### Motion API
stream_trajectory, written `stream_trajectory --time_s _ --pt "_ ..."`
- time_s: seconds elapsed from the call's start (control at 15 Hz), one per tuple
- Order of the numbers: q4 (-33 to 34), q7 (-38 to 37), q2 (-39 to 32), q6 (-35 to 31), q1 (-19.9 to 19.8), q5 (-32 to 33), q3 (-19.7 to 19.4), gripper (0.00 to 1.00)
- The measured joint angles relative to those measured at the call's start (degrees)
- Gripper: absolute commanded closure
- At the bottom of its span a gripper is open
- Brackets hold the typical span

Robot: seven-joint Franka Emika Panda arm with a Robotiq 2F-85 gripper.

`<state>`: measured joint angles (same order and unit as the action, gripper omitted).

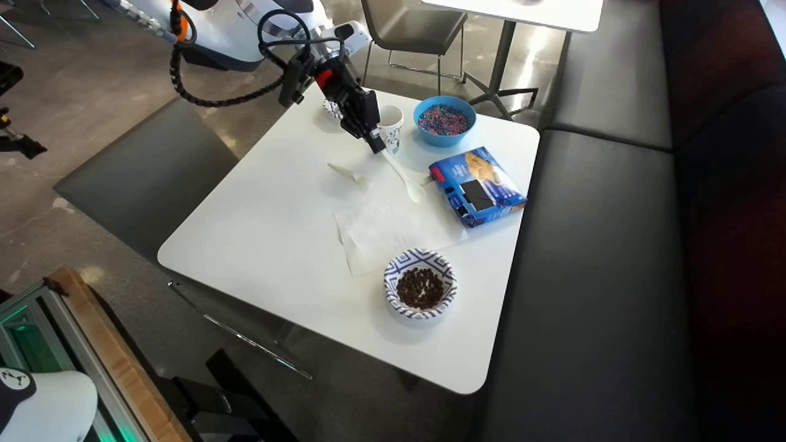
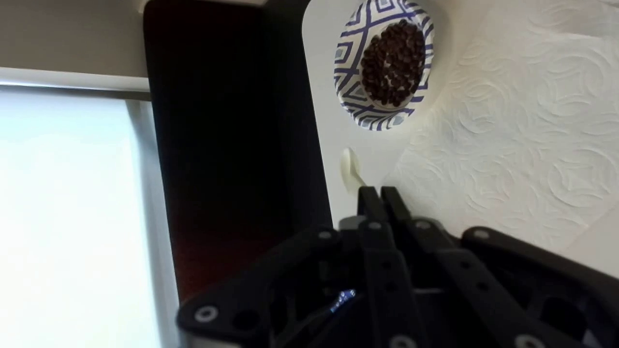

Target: Remove the spoon from the cup

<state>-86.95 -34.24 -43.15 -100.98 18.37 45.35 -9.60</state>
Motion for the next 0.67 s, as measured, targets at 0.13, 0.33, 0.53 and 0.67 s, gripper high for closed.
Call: stream_trajectory --time_s 0.13,0.33,0.53,0.67 --pt "0.07 -1.4 -0.98 0.0 0.22 2.94 0.72 0.99" --pt "0.74 -3.86 -3.95 0.0 0.54 7.08 2.13 0.99" --pt "2.28 -6.48 -8.12 0.0 0.87 10.64 2.74 0.99" --pt "3.23 -7.69 -10.77 0.01 0.93 12.78 2.99 0.99"
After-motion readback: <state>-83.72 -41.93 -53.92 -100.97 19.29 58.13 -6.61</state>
